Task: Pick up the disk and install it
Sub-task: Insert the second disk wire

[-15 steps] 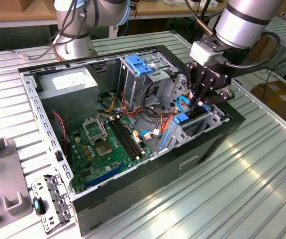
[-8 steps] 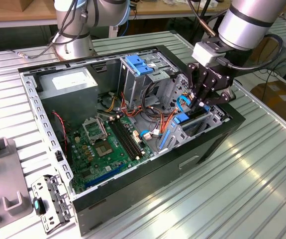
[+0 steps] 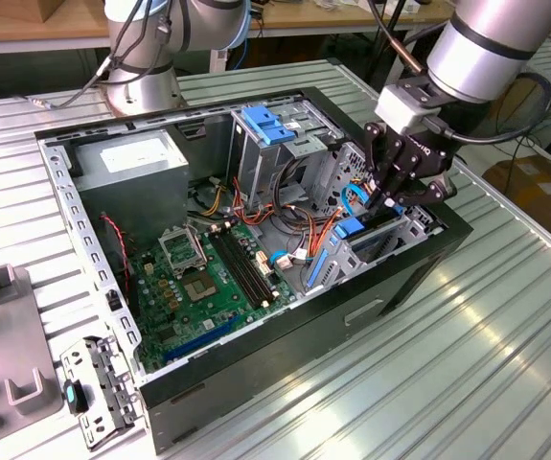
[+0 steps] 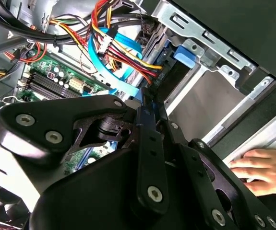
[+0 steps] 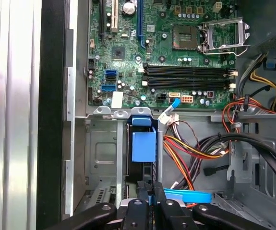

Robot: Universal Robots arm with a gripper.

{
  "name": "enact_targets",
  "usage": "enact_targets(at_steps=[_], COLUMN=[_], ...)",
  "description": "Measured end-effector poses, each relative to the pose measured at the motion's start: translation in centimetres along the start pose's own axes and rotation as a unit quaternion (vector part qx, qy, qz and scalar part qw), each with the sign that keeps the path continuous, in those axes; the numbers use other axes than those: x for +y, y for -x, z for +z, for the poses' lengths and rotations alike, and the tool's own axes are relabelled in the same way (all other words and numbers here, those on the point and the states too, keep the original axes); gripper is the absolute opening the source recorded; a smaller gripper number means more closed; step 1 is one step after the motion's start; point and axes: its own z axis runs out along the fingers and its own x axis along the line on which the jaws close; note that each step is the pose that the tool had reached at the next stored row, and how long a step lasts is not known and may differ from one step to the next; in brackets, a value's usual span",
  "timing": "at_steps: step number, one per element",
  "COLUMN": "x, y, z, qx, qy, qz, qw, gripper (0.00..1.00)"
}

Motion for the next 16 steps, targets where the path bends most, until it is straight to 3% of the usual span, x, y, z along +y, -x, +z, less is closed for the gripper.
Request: enact_targets(at_steps=[1, 4, 16], x=[0.00, 0.00, 0.00], y=[-0.01, -0.05, -0.28], z=[0.00, 0.00, 0.33], qx=[-0.0015, -0.0143, -0.0155], qy=[0.0000, -0.0002, -0.0002], qz=[0.000, 0.000, 0.001], qw=[1.00000, 0.99990, 0.99988], gripper=[0.16, 0.16, 0.16])
